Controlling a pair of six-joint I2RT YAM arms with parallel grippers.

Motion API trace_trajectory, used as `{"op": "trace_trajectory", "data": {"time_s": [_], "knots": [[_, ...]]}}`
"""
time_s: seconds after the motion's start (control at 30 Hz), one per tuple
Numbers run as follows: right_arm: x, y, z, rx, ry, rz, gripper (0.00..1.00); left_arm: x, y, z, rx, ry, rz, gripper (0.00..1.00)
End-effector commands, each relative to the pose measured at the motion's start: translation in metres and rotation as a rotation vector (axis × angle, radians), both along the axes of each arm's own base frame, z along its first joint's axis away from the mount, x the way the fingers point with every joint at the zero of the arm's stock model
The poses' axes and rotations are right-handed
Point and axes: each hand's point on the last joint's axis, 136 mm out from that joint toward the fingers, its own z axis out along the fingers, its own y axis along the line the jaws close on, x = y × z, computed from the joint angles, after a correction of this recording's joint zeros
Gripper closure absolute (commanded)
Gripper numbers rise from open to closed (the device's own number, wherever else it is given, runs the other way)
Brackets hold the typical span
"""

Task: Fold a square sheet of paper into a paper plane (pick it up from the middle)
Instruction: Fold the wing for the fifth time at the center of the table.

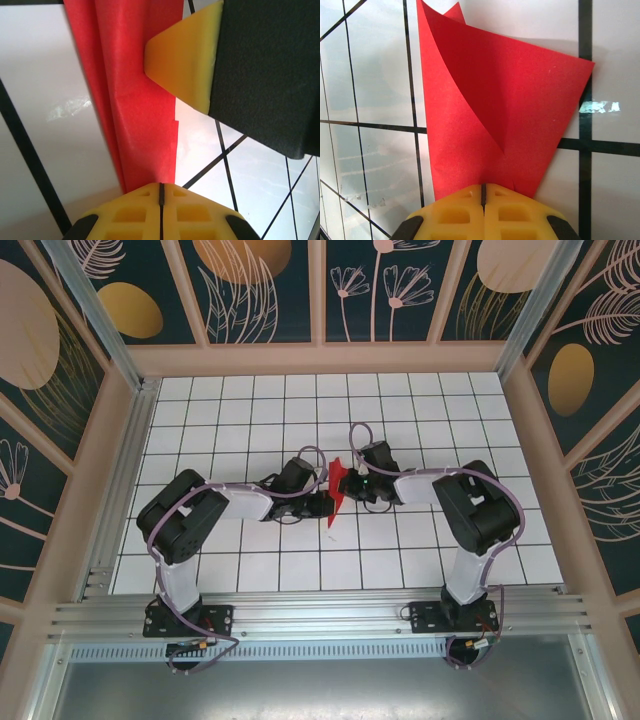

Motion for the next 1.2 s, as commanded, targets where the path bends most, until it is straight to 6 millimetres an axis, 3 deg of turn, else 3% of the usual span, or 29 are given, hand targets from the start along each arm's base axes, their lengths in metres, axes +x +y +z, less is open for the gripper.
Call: {"op": "trace_trajectory", "data": {"time_s": [0.0,0.47,0.8,0.9,1.17], "knots": [[-0.020,-0.020,-0.044,-0.131,0.124,-0.029,0.97,-0.024,0.008,-0.009,0.046,0.057,-0.049,0.91],[-0.021,-0.023,-0.054,-0.155,0.166,-0.046,0.97,-0.032,0.029,-0.036,0.195,0.068,-0.061,0.93],[-0.022,-0.024,-0.056,-0.158,0.170,-0.048,0.97,-0.025,-0.001,0.017,-0.017,0.023,-0.074,0.88],[-0.023,-0.024,-0.057,-0.158,0.174,-0.048,0.97,-0.025,-0.002,0.016,-0.018,0.023,-0.072,0.88],[-0.023,-0.024,-0.058,-0.157,0.175,-0.046,0.97,-0.029,0.007,-0.009,0.071,0.048,-0.065,0.89]]}}
